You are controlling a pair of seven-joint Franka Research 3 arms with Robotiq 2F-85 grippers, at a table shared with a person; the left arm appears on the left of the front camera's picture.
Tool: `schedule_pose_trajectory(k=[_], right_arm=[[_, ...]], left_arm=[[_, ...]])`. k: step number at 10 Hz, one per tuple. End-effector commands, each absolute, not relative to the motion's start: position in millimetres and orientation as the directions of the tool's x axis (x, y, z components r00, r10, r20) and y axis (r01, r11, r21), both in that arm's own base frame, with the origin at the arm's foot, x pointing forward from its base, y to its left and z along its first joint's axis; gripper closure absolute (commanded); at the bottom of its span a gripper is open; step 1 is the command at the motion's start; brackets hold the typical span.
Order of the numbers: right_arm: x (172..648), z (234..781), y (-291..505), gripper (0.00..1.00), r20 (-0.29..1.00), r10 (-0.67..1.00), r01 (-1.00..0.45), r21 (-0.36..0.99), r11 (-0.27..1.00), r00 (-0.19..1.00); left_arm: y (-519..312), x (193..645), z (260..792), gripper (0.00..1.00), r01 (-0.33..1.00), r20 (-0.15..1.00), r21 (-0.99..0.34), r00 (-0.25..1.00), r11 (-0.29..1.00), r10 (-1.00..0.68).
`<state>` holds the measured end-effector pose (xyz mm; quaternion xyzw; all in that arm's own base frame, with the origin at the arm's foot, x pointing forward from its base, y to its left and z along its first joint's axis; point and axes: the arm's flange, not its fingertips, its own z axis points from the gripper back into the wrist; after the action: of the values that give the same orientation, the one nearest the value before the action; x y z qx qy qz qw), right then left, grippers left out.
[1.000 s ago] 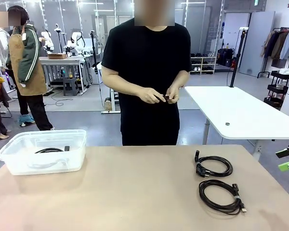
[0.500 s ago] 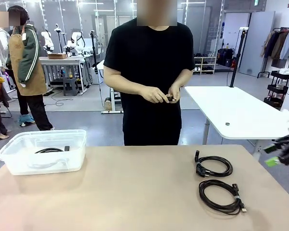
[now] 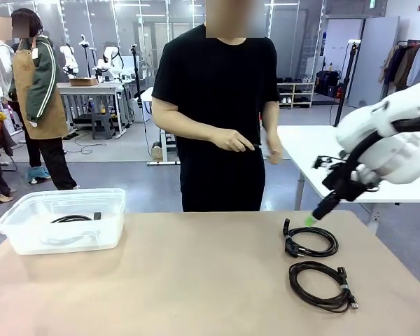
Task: Organize and store the cables.
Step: Place the Power Cable into the Organizing box.
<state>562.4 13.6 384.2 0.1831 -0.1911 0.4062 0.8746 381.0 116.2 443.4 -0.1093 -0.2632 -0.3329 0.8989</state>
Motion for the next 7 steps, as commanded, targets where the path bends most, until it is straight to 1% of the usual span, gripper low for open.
schedule_pose_trajectory(k=[1,2,3,5,6,7], right_arm=[[588.5,380.9,32.2,0.0,0.425,0.637,-0.751,0.188,0.633,0.643],[594.0,376.7,44.7,0.0,0.414,0.639,-0.748,0.189,0.637,0.649],[596.3,373.0,52.2,0.0,0.394,0.612,-0.716,0.211,0.665,0.685],[603.1,367.7,67.8,0.0,0.339,0.58,-0.66,0.206,0.722,0.74],[607.7,366.1,74.0,0.0,0.322,0.542,-0.616,0.205,0.76,0.776],[613.6,362.2,79.6,0.0,0.298,0.469,-0.539,0.221,0.813,0.831]], left_arm=[[115.7,379.5,444.2,0.0,0.655,0.552,-0.028,0.639,0.755,-0.535],[115.7,379.5,444.2,0.0,0.655,0.552,-0.028,0.639,0.755,-0.535],[115.7,379.5,444.2,0.0,0.655,0.552,-0.028,0.639,0.755,-0.535],[115.7,379.5,444.2,0.0,0.655,0.552,-0.028,0.639,0.755,-0.535],[115.7,379.5,444.2,0.0,0.655,0.552,-0.028,0.639,0.755,-0.535],[115.7,379.5,444.2,0.0,0.655,0.552,-0.028,0.639,0.755,-0.535]])
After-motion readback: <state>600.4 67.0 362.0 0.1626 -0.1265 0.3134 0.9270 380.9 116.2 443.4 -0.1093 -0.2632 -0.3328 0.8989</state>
